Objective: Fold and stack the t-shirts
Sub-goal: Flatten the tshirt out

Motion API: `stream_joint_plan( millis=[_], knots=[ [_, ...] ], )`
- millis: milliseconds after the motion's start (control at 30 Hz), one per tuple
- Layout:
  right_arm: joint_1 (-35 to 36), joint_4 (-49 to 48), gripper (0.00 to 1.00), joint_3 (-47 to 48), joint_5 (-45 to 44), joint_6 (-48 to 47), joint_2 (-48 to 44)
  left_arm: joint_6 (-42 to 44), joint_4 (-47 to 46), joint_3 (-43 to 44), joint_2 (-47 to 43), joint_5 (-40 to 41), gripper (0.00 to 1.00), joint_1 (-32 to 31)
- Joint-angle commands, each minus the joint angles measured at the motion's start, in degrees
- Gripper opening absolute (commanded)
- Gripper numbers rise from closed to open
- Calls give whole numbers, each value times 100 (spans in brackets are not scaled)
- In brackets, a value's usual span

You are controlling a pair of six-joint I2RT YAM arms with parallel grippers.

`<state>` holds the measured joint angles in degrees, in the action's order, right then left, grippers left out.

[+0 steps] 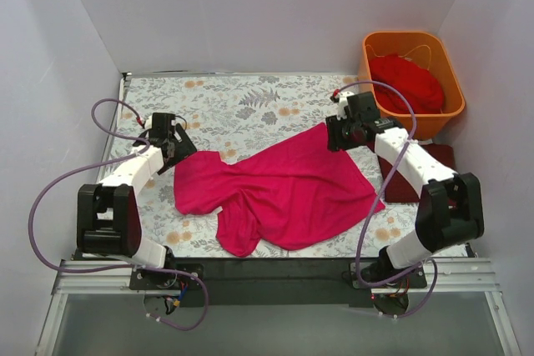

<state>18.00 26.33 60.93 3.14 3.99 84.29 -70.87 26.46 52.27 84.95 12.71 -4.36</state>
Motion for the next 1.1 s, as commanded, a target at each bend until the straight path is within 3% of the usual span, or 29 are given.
stream_joint_plan(
  millis=[0,367,733,1067],
  knots=[
    [-16,-295,53,855,205,-1055,648,3,-316,73,-215,-32,84,163],
    [-270,-391,54,2563,987,-2349,2907,100,-580,-287,-426,-190,85,243],
    [-517,-470,58,3276,1409,-2877,3761,109,-510,-209,-224,-269,85,243],
    [-631,-471,54,3724,1953,-2965,4376,126,-519,-235,-198,-348,85,243]
  ],
)
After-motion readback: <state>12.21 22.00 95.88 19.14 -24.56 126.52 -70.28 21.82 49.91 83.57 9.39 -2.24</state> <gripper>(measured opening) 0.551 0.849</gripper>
